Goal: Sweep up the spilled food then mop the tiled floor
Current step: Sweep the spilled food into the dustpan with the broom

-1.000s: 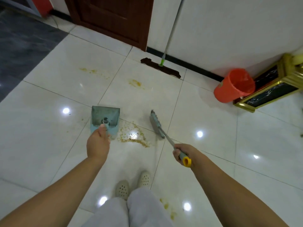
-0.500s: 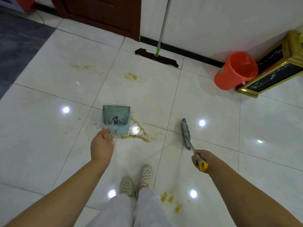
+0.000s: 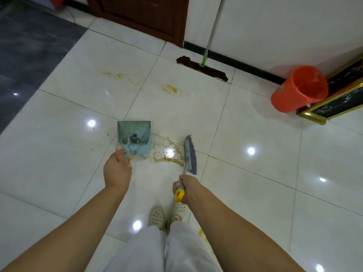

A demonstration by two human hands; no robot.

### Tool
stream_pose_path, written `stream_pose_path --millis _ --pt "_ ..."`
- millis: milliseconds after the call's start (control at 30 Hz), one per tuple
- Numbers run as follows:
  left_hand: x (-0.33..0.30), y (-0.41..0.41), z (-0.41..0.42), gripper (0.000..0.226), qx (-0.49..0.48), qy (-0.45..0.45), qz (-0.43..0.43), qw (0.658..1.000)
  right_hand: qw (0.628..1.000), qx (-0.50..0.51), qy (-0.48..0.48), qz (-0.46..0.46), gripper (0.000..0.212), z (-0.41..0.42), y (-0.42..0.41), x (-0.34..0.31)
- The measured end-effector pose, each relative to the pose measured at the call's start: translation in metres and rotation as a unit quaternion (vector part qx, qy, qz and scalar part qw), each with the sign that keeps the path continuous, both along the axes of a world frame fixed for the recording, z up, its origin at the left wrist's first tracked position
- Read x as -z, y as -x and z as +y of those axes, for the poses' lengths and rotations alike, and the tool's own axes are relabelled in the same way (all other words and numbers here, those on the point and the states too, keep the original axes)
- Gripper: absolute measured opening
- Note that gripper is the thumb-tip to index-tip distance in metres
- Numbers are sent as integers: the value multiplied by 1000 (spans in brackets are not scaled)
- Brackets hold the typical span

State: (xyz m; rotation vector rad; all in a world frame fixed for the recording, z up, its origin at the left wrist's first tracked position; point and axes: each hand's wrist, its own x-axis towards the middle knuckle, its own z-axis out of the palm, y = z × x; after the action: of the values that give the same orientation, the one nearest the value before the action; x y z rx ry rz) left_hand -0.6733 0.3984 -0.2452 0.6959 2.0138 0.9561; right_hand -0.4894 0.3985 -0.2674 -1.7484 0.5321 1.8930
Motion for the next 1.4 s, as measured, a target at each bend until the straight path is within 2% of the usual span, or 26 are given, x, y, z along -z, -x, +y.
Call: stream_pose_path --millis 67,233,333,400,467,567,667,800,900,1000,1033,1200,1400 --pt "-1 11 -6 55 -15 -2 6 1000 1000 1 5 8 11 8 22 -1" --pt "2 40 -22 53 -62 2 11 998 999 -2 10 43 3 24 76 -6" --pt "1 52 -28 53 -94 -2 -1 996 997 -17 13 75 10 29 96 -9" --pt "3 61 -32 54 -116 3 -4 993 996 -30 8 89 0 30 106 -12" --pt "5 70 -36 54 -127 4 -5 992 994 -68 2 80 8 28 112 -14" --pt "4 78 -41 54 -135 9 0 991 993 -103 -20 58 3 23 118 -23" --pt "2 84 -44 57 -160 16 4 987 989 -146 -31 13 16 20 117 -27" --pt "-2 91 -42 59 -179 13 -5 984 978 -197 -43 -52 15 36 102 -34" --pt "1 97 -41 57 -198 6 -24 980 969 -221 -56 -94 21 60 87 -33" --pt "6 107 -45 62 -223 9 -38 974 959 -248 -68 -123 10 87 81 -24" --pt "6 110 -47 61 -233 8 -45 972 956 -256 -72 -127 3 95 83 -21" --pt "1 124 -45 52 -281 -9 -98 955 943 -309 -64 -107 7 110 105 -6" --pt "-1 131 -38 51 -291 -12 -94 952 936 -345 -41 -60 9 77 152 -5"
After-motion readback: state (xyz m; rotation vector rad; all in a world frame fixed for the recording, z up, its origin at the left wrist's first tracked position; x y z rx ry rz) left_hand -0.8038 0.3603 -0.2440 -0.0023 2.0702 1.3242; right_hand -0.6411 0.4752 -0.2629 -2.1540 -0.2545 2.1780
